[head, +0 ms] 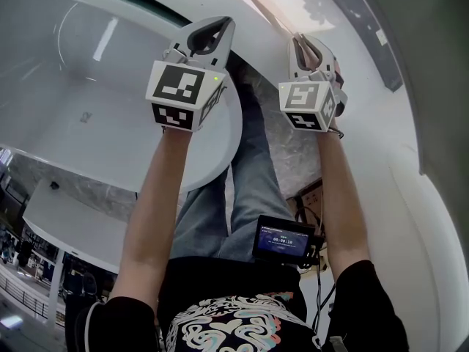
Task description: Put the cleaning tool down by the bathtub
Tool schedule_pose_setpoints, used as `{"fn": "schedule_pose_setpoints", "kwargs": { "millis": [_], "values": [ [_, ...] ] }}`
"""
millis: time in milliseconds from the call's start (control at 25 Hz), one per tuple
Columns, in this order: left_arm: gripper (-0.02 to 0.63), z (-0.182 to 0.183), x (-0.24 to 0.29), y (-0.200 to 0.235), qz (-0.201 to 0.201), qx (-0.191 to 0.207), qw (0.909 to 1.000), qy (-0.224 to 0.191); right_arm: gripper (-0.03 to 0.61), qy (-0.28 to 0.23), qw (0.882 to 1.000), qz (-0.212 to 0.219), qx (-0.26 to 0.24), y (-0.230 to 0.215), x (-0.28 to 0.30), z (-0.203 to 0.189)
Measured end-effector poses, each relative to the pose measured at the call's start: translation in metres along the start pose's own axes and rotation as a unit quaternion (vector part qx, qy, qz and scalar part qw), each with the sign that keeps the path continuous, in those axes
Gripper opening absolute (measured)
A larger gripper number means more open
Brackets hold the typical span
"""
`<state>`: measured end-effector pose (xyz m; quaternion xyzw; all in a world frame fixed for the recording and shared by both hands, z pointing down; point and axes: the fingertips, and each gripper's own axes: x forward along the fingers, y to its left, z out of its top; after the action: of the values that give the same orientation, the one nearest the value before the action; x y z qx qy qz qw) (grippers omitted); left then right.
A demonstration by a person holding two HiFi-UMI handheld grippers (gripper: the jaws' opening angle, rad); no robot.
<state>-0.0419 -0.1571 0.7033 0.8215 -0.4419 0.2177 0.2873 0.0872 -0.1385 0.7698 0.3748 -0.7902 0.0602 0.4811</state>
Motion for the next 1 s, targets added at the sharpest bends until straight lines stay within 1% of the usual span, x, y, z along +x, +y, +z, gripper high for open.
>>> {"fn": "schedule_pose_setpoints", "kwargs": {
  "millis": [240, 520, 680, 800, 1000],
  "values": [
    [0.017, 0.003, -0.006, 0.000, 0.003, 0.002, 1.0000, -0.001, 0.066, -0.025, 1.000, -0.011, 0.016, -0.004, -0.012, 0.010],
    [0.017, 0.006, -0.012, 0.003, 0.007, -0.001, 1.0000, -0.003, 0.066, -0.033, 0.999, -0.015, 0.027, -0.004, -0.025, 0.016],
    [0.017, 0.010, -0.016, 0.003, 0.009, 0.001, 0.9999, -0.008, 0.064, -0.025, 0.999, -0.009, 0.040, -0.005, -0.030, 0.013],
    [0.017, 0.012, -0.019, 0.002, 0.010, 0.001, 0.9999, -0.008, 0.049, -0.021, 0.999, -0.011, 0.043, -0.008, -0.035, 0.013],
    [0.017, 0.018, -0.023, 0.000, 0.010, 0.014, 0.9998, -0.010, 0.028, -0.032, 0.998, -0.008, 0.060, -0.014, -0.040, 0.021]
  ]
}}
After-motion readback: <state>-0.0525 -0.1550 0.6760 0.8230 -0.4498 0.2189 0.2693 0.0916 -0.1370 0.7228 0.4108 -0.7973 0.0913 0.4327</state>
